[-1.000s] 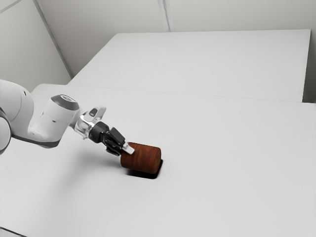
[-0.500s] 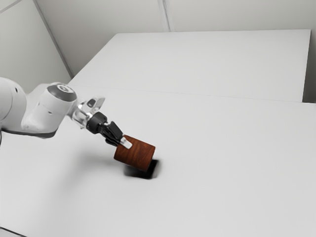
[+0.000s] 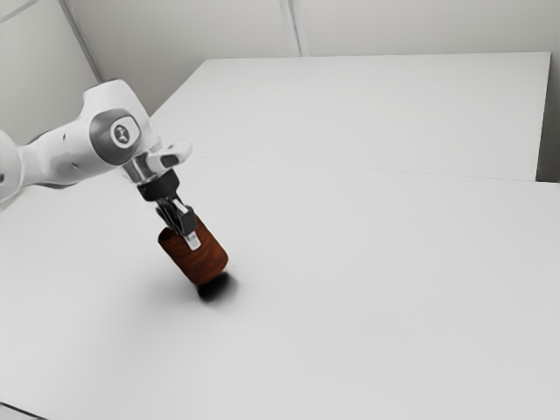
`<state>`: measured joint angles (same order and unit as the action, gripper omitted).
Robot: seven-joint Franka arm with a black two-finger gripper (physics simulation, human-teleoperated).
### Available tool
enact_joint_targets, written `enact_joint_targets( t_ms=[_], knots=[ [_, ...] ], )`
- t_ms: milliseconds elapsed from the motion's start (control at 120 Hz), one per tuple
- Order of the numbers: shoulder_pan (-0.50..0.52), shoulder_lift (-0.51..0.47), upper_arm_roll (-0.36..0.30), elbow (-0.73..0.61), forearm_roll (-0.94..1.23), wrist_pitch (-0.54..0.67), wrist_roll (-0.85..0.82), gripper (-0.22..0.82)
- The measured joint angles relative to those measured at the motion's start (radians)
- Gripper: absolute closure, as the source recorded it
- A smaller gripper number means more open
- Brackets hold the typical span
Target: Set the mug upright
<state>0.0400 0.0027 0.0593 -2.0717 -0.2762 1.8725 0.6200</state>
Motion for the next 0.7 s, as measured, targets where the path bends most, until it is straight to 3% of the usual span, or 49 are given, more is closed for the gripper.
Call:
enact_joint_targets(
  t_ms=[383,700],
  knots=[
    [-0.004,-0.063,-0.051,-0.129,0.229,0.287,-0.081,0.79],
    [0.008,-0.040,-0.056,-0.164,0.266,0.392,-0.111,0.78]
  ],
)
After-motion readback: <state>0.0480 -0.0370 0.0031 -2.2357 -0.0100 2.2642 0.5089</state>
